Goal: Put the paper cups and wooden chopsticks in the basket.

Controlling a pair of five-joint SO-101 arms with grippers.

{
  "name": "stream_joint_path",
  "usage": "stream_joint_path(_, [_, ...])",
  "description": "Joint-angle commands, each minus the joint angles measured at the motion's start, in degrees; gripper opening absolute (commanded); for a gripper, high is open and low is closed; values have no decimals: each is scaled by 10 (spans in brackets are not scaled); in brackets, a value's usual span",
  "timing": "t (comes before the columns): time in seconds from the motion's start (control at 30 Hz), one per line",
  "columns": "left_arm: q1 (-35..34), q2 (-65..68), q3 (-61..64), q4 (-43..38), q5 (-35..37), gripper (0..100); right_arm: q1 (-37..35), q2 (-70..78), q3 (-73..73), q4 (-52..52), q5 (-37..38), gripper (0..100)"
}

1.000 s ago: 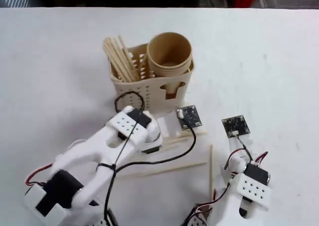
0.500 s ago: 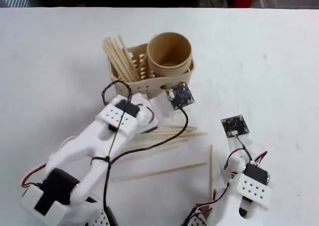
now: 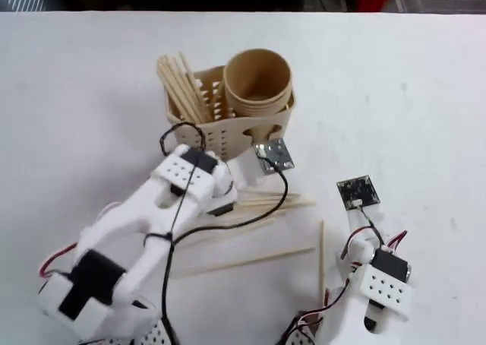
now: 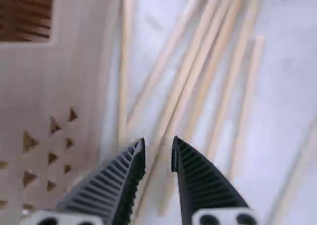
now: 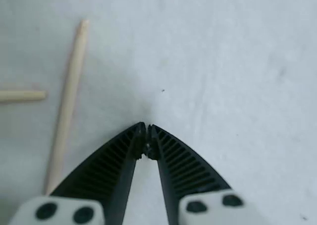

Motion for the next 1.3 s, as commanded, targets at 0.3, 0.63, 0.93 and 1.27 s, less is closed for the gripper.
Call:
stream_joint_path(0.3, [23, -138, 105, 196, -87, 191, -2, -7, -4, -8, 4, 18])
stream_joint_path(0.63, [60, -225, 251, 103, -100, 185, -4, -7, -4, -8, 4, 18])
stream_joint_path(0.93, [62, -168, 265, -16, -28, 181, -2, -7, -4, -8, 4, 18])
stream_joint_path(1.27, [62, -146, 256, -9, 9, 21, -2, -7, -4, -8, 4, 18])
